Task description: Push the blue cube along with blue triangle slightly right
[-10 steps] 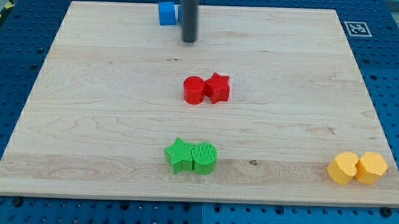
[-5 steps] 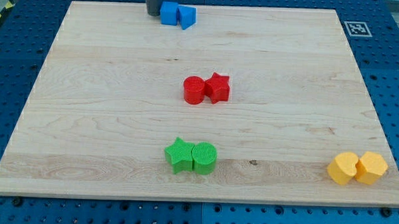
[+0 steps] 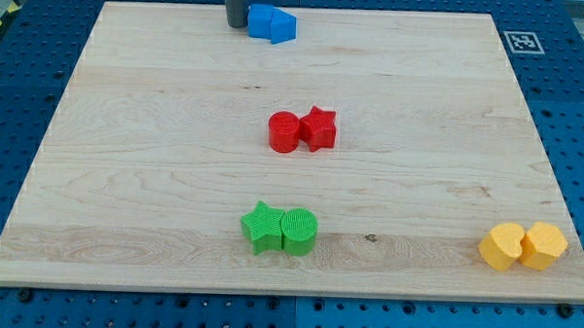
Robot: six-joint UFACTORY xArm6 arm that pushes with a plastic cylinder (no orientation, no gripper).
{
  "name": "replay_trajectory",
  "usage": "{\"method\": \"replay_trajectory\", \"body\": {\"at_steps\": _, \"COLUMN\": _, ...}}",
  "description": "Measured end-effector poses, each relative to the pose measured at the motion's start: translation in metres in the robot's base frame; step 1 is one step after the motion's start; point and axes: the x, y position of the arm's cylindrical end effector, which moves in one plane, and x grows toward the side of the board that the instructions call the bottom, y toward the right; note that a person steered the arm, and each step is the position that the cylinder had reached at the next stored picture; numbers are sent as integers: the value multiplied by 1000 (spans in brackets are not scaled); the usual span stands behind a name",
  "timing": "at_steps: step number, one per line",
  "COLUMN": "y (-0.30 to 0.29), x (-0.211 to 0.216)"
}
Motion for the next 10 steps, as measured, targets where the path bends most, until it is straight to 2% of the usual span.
{"method": "replay_trajectory", "body": {"at_steps": 5, "y": 23, "x": 10}}
{"method": "replay_trajectory", "body": {"at_steps": 9, "y": 37, "x": -14}}
{"method": "replay_trajectory", "body": {"at_steps": 10, "y": 37, "x": -31}}
